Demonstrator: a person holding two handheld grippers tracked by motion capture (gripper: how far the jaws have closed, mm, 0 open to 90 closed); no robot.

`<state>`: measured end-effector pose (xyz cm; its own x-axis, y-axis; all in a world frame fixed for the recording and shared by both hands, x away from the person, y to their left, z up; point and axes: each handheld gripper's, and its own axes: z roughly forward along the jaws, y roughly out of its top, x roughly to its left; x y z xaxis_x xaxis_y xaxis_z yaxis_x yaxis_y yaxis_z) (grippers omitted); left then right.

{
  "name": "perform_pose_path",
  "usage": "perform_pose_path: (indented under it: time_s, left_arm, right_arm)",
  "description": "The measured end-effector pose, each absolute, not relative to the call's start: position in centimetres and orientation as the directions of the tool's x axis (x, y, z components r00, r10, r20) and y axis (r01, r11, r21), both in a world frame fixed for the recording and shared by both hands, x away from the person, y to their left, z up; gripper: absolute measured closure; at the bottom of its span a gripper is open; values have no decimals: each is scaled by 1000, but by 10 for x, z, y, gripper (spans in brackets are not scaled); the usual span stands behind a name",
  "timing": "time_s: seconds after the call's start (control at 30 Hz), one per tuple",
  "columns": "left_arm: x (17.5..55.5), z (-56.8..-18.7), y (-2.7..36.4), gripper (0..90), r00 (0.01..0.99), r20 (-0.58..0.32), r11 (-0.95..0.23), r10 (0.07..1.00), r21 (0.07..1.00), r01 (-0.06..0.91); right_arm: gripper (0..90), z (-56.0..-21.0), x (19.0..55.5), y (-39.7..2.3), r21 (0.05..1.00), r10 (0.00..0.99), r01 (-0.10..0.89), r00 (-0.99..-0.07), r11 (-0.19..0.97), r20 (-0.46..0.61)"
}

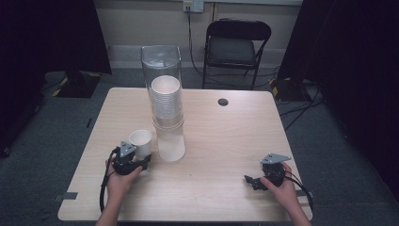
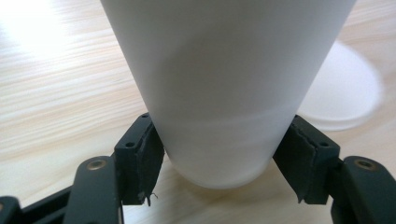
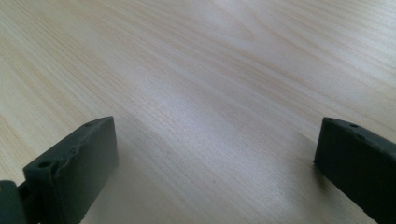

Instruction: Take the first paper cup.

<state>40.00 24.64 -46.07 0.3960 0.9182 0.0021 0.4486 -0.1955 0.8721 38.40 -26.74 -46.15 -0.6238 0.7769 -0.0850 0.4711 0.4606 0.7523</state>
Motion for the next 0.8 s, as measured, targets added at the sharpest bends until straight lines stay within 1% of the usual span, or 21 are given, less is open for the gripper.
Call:
perform_pose_path:
  time_s: [0.17,0.53,0.67,0.8]
  left_arm:
    - [403,-464,259,354,360,14,-192,933,865,464]
    - [410,-466,266,352,313,-11,-157,950,848,506]
    - [414,-466,269,350,293,-25,-143,956,831,538]
    - [417,-466,271,349,293,-32,-138,956,831,539]
  right_arm:
    - [0,-461,384,-267,752,777,471,-624,461,-86]
    - [0,-462,384,-267,752,777,471,-624,461,-85]
    - [0,-462,384,-267,752,777,471,-624,460,-85]
    - [0,-462,384,-267,752,777,471,-624,461,-85]
